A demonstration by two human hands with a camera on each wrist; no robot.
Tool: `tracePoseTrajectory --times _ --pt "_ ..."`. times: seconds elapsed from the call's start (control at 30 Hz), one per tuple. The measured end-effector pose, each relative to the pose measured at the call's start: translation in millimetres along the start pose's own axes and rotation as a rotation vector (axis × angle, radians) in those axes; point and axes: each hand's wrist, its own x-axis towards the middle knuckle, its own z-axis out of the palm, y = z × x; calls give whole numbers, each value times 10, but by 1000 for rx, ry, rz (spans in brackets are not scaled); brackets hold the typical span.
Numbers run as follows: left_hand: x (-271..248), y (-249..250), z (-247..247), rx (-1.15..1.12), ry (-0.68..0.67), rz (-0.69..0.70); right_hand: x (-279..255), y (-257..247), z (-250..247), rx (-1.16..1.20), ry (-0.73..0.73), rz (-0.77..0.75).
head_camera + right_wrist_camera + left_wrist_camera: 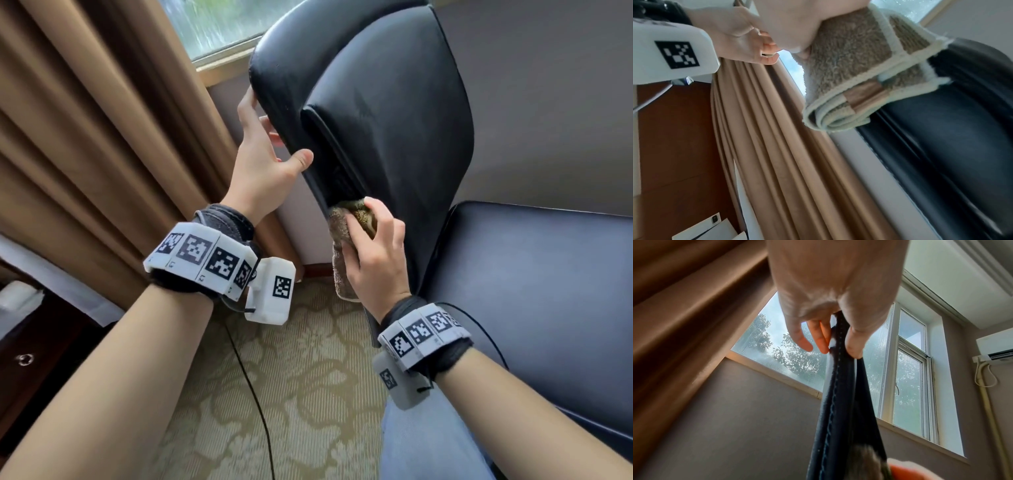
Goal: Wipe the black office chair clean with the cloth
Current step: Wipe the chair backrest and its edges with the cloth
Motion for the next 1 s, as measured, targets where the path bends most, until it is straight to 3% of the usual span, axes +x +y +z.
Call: tracePoseTrajectory --times 0.13,0.3,0.4,0.63,0.87,1.0 --pt "32 -12 3 16 -12 8 -147 123 -124 157 -68 63" --pt "28 -37 -14 13 -17 12 267 -114 -228 266 63 72" --pt "12 -14 -16 6 -20 18 526 -223 -87 149 34 34" --pt "49 -37 -48 75 -7 11 412 -43 15 9 8 -106" --pt "41 8 -41 109 -2 8 67 120 22 -28 -31 -139" --pt "72 47 -23 107 -13 1 12 100 -8 -201 -65 -81"
